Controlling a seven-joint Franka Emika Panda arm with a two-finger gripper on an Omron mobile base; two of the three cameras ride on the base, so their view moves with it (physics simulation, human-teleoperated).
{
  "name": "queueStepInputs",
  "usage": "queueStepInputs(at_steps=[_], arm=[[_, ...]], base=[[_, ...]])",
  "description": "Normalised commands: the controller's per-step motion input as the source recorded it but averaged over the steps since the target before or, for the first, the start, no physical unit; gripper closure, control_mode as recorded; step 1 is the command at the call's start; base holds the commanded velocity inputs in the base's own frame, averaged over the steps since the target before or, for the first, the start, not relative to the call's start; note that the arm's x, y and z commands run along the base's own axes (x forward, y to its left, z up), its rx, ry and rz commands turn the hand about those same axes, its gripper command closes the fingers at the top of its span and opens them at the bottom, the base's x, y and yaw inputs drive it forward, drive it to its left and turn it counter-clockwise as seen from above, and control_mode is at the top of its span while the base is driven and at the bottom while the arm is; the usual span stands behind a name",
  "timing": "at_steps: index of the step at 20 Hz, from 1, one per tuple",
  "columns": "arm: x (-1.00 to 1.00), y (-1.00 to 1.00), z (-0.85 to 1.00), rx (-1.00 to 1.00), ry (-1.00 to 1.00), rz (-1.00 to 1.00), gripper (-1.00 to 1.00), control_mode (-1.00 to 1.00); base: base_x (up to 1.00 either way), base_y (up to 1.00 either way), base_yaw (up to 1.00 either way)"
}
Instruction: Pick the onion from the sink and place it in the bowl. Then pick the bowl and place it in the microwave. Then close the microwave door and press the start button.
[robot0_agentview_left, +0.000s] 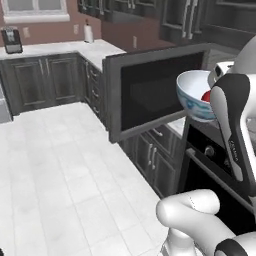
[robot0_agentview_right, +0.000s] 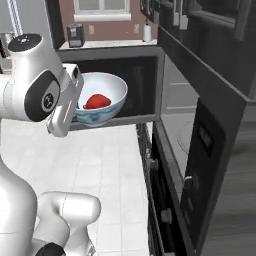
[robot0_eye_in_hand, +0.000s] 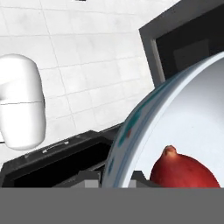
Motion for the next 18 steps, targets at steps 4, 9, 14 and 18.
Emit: queueStepInputs(at_steps=[4, 9, 14, 18], arm=[[0.00, 0.00, 0.00, 0.00, 0.00, 0.00, 1.00, 1.00], [0.00, 0.00, 0.00, 0.00, 0.00, 0.00, 1.00, 1.00], [0.00, 0.00, 0.00, 0.00, 0.00, 0.00, 1.00, 1.00], [0.00, 0.00, 0.00, 0.00, 0.00, 0.00, 1.00, 1.00]], base=[[-0.20, 0.17, -0.65], [-0.20, 0.22, -0.63], [-0.28, 0.15, -0.65], [-0.21, 0.14, -0.66]])
